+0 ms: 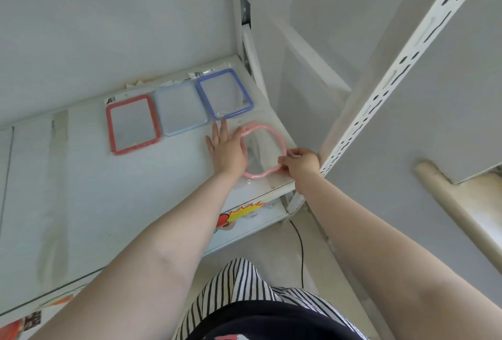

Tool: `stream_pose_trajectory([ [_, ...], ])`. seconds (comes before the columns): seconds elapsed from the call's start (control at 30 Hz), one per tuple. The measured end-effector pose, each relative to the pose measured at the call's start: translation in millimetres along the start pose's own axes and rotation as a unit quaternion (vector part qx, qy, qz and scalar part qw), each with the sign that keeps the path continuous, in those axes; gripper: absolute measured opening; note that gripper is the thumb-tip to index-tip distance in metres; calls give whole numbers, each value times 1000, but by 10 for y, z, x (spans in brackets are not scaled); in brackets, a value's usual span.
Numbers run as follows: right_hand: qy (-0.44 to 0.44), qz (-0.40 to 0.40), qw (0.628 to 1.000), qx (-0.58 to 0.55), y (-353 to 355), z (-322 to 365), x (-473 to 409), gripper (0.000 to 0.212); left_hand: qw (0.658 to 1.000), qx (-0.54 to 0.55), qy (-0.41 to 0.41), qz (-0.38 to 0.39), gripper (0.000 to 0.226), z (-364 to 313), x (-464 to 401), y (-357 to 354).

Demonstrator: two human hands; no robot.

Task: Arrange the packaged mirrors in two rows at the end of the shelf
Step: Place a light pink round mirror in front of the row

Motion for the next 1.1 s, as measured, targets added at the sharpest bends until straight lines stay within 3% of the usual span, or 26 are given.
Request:
stream_pose_trajectory([
  [0.2, 67, 19, 984, 162, -62, 92, -52, 19, 994, -48, 15, 100, 54, 21, -50, -130],
  [0.33, 113, 19, 956, 270, -58, 174, -50, 44, 993, -20, 22, 113, 57, 30, -57, -149],
  [0.7, 112, 33, 954, 278, -69, 135, -81, 47, 995, -53, 6, 84, 58, -2, -48, -125],
  [0.9, 119, 22, 945, 305, -67, 148, -64, 60, 997, -36, 4, 68, 58, -20, -3, -24],
  [1.1, 213, 18, 907, 362, -92, 425, 152, 53, 999, -5, 8, 36, 53, 56, 208, 230],
])
Point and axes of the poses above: each hand's wrist, its own x-axis away from the middle knuckle, its own y-axis out of the back of the hand, z = x × y, the point moved 6 cm from there along -x, towards the middle knuckle, and after that the axes turned 8 degrees about y, right-handed, at the moved point
